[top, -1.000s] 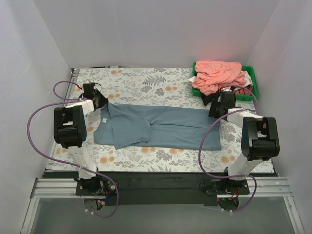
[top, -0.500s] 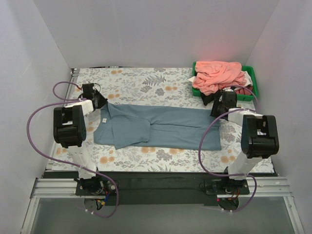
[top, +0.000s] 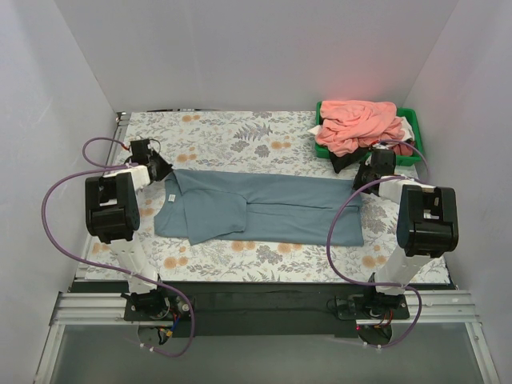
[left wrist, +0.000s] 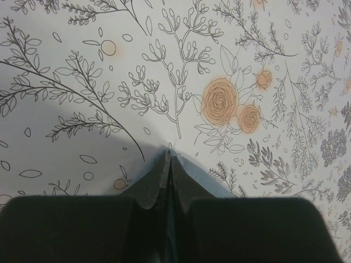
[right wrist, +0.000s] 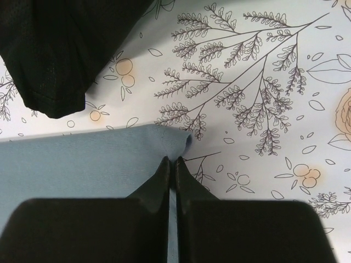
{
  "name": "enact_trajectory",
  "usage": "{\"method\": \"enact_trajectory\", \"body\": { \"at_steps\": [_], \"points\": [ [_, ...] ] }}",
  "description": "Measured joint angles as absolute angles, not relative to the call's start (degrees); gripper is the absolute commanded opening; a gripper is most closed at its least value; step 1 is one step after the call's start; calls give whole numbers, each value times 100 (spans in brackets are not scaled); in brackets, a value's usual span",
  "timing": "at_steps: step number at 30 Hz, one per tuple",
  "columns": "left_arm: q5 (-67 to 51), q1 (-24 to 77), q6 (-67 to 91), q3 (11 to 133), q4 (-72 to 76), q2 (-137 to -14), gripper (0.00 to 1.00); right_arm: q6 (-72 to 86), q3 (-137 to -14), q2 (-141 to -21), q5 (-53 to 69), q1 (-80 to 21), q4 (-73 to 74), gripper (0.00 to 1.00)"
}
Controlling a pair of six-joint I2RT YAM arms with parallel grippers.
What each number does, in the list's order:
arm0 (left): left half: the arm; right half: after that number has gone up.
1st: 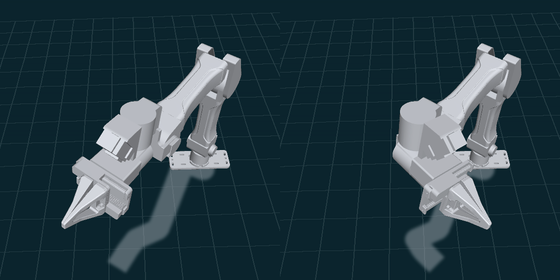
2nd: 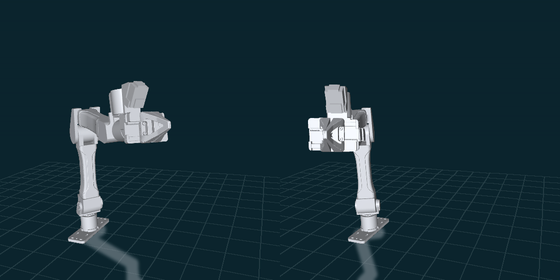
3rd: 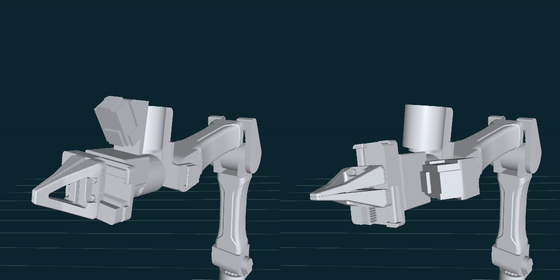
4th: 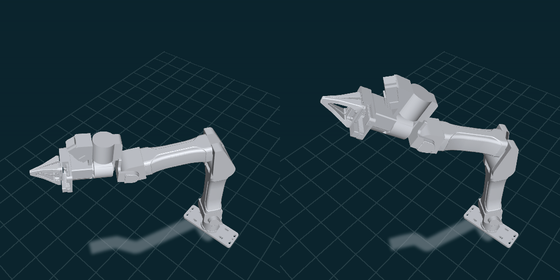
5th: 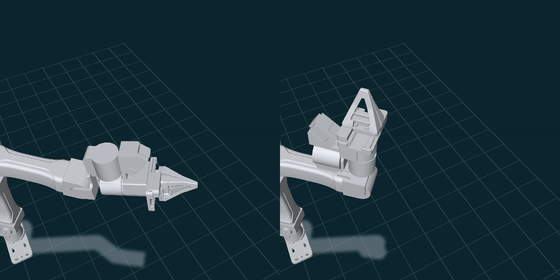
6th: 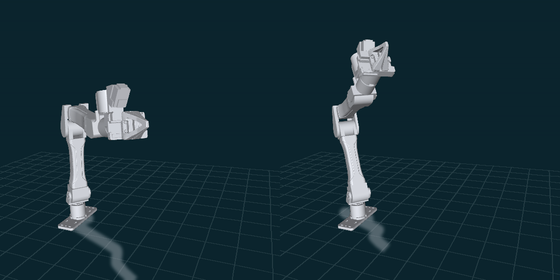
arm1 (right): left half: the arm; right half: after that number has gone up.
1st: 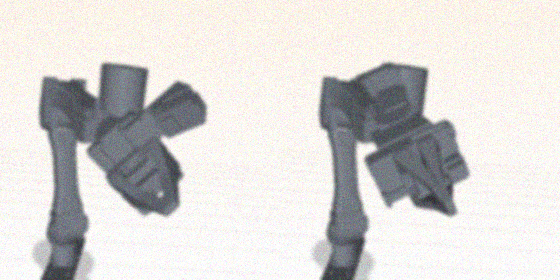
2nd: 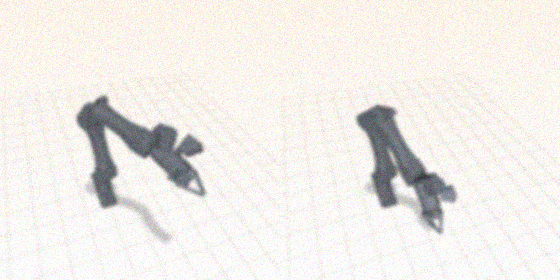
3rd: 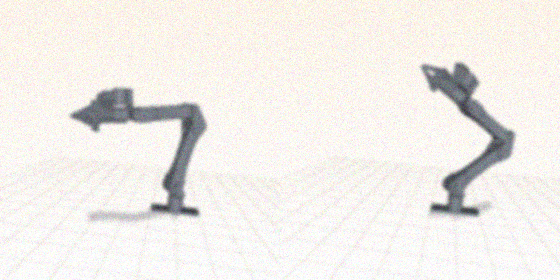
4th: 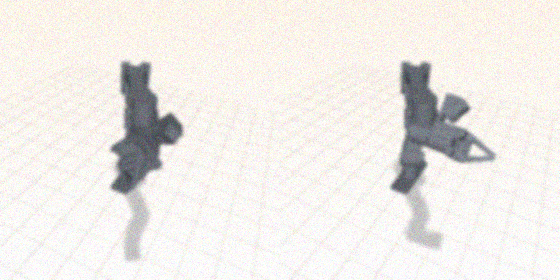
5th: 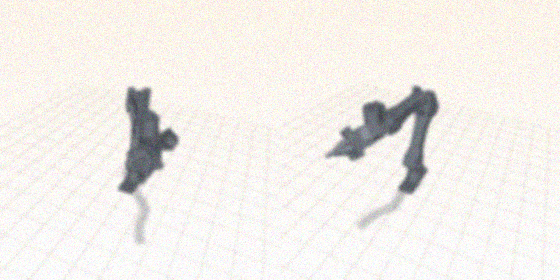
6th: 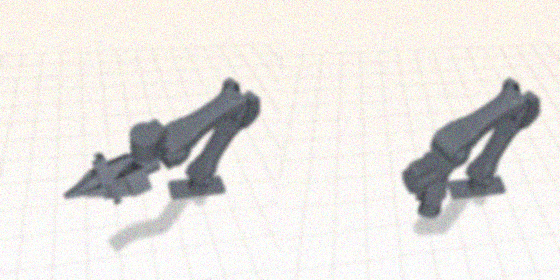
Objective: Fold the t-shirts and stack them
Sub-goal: Fold the tshirt
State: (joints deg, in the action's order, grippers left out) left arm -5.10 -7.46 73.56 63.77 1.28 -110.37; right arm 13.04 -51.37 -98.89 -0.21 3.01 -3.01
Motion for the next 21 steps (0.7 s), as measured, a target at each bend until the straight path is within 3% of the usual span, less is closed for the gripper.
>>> {"method": "enact_trajectory", "body": {
  "at_steps": [6,8,9,10,11,17,21],
  "points": [
    [-410,-751,7290,6381,126,-11037,0,1334,-5137,-9889,-8,314,-298,1],
    [-421,-751,7242,6431,106,-11050,23,1334,-5137,-9889,19,320,-298,2],
    [-429,-751,7201,6490,95,-11072,33,1334,-5137,-9889,27,327,-298,6],
    [-429,-751,7181,6560,89,-11093,51,1337,-5137,-9887,36,329,-296,11],
    [-419,-751,7146,6624,84,-11107,55,1334,-5133,-9883,43,331,-296,22],
    [-10,-676,7116,6862,-137,-10884,63,1302,-4934,-9439,-368,128,-58,58],
    [375,-270,7087,6886,-301,-10197,65,1186,-4895,-8820,-954,-635,10,63]
  ]
}}
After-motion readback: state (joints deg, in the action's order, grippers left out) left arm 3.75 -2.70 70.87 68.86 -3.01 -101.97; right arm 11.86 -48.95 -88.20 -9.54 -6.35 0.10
